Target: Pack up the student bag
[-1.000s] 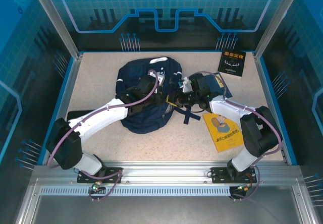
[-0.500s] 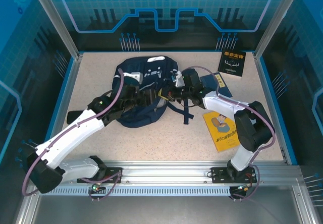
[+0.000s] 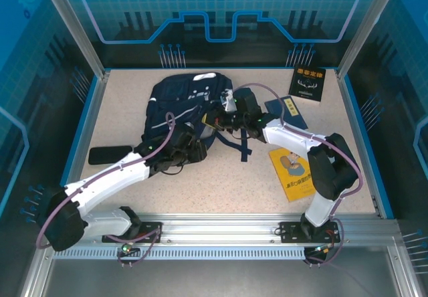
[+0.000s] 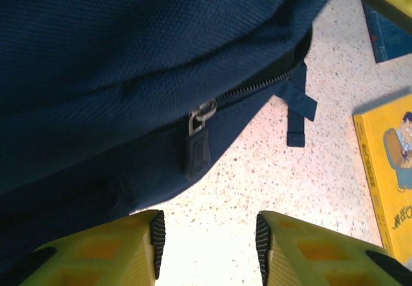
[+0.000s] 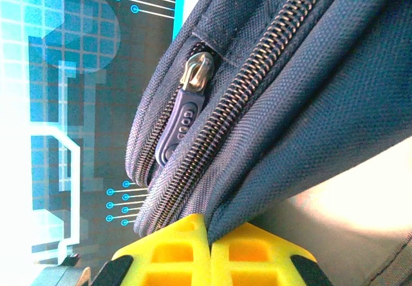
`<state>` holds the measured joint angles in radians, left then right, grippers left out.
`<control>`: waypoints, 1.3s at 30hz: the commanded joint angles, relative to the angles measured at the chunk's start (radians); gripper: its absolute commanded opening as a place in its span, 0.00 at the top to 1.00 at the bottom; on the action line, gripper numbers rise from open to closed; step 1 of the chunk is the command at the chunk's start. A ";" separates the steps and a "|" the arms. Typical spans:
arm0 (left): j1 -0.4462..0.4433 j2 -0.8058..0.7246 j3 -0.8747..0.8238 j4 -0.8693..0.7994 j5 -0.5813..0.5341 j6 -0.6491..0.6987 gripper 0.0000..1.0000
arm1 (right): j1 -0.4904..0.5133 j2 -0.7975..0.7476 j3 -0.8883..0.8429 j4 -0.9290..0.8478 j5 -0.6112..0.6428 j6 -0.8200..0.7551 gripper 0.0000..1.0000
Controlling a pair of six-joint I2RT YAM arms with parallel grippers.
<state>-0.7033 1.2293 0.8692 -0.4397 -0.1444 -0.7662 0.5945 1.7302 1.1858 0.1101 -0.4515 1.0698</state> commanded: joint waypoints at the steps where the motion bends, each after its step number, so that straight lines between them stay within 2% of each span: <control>1: -0.005 0.024 -0.013 0.098 -0.039 -0.061 0.59 | 0.021 -0.035 0.042 0.053 0.003 -0.004 1.00; 8: -0.007 0.066 -0.017 0.079 -0.179 -0.128 0.64 | 0.036 -0.043 0.032 0.053 -0.005 -0.001 1.00; 18: -0.007 0.103 -0.028 0.092 -0.193 -0.124 0.66 | 0.044 -0.043 0.031 0.069 -0.029 0.019 1.00; 25: -0.006 0.110 -0.018 0.086 -0.212 -0.113 0.80 | 0.046 -0.046 0.024 0.058 -0.025 0.014 1.00; 33: -0.005 0.060 -0.026 0.035 -0.244 -0.067 1.00 | 0.007 -0.075 0.007 -0.060 0.089 -0.070 1.00; 39: -0.002 -0.020 -0.065 -0.028 -0.295 -0.043 1.00 | -0.074 -0.091 -0.026 -0.130 0.149 -0.144 1.00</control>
<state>-0.7101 1.2648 0.8368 -0.3805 -0.3500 -0.8333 0.5793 1.6958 1.1709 -0.0002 -0.3653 0.9955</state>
